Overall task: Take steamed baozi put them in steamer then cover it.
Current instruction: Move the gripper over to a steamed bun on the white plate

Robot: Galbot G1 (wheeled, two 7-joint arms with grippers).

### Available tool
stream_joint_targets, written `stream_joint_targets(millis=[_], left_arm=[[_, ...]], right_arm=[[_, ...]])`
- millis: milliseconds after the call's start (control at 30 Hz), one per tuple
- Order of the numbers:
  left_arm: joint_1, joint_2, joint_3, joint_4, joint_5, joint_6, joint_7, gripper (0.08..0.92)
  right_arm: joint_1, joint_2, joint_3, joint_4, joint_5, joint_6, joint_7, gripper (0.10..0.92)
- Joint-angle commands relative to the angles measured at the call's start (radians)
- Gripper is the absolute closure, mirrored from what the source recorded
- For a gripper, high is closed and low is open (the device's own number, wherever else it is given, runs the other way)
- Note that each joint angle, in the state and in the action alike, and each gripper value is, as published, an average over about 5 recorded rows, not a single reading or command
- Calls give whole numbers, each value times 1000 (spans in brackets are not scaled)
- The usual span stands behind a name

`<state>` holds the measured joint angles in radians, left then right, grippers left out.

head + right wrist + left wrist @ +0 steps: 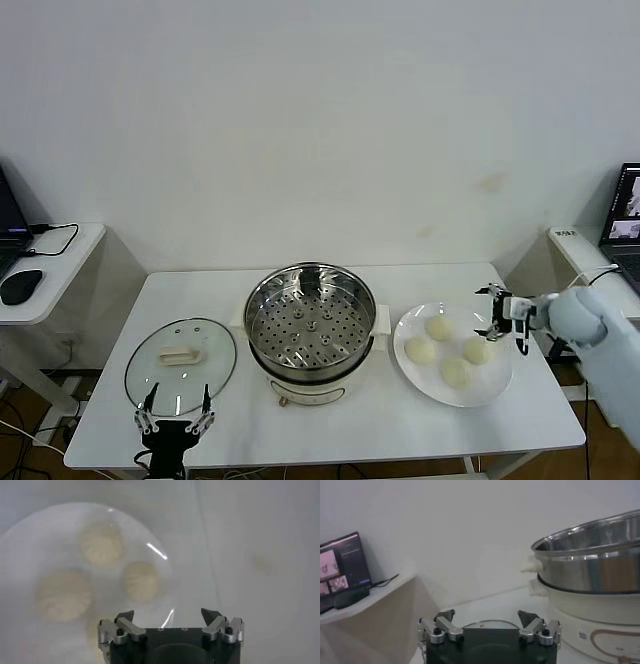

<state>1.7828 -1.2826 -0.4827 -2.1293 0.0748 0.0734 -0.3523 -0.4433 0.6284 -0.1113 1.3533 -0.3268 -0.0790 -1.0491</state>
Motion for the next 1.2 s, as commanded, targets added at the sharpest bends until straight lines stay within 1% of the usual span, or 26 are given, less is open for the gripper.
stream_joint_targets(millis=[33,433,633,867,1200], left_arm=[[-4,3,0,-1,9,6,-2,177],[-23,7,-20,6,12,7,0,177],[-31,10,-24,14,11,7,-1,177],[-46,23,-32,25,10,6,0,177],[-52,28,-36,23,11,5,0,177]], right_arm=[[212,-37,-243,-100,36,41,-168,203],[289,130,-360,-224,16,70,-108,203],[299,176,-403,-280,1,69,-75,203],[296,215,-398,-339,-47,70,-44,203],[297,277,-385,-406,-78,67,-7,203]])
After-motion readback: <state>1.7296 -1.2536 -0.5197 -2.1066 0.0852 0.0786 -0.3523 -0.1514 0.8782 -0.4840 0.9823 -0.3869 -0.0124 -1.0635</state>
